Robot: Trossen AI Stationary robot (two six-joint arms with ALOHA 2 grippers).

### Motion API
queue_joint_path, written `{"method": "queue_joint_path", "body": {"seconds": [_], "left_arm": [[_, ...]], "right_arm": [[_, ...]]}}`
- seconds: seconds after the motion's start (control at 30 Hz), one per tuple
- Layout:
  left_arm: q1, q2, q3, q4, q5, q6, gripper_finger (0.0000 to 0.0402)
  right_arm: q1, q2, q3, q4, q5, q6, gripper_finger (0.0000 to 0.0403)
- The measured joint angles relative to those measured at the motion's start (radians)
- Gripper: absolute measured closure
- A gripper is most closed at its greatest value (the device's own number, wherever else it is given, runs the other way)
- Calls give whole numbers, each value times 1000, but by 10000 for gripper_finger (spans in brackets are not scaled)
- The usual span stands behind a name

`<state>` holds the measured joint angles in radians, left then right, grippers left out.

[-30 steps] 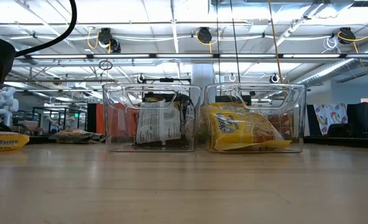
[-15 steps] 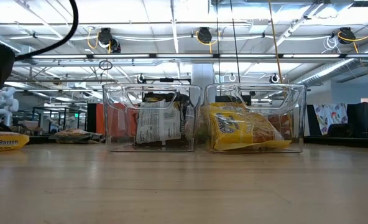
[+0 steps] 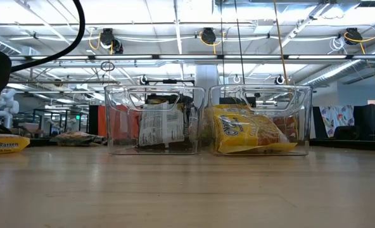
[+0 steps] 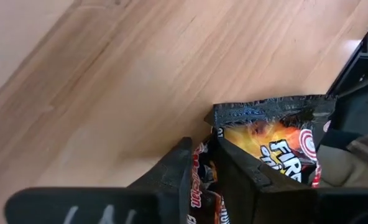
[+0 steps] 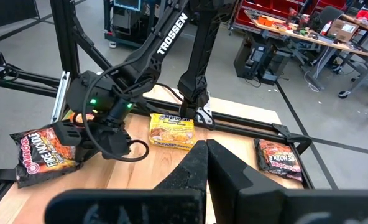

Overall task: Sort Maruchan noodles
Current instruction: Put the black noodle pack into the left transparent bin

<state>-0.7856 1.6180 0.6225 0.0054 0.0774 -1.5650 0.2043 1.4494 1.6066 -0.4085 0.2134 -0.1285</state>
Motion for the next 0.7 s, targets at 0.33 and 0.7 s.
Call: {"method": "queue_joint_path", "body": {"seconds": [0.33,0.7], "left_arm": [[8,1,-2,-34,-32,-19,397],[66,-139,-8,-51,-178,17,400]], "right_arm": [[0,0,0,1,0,-15,403],[0,-17,0,9,14,-75,403]]}}
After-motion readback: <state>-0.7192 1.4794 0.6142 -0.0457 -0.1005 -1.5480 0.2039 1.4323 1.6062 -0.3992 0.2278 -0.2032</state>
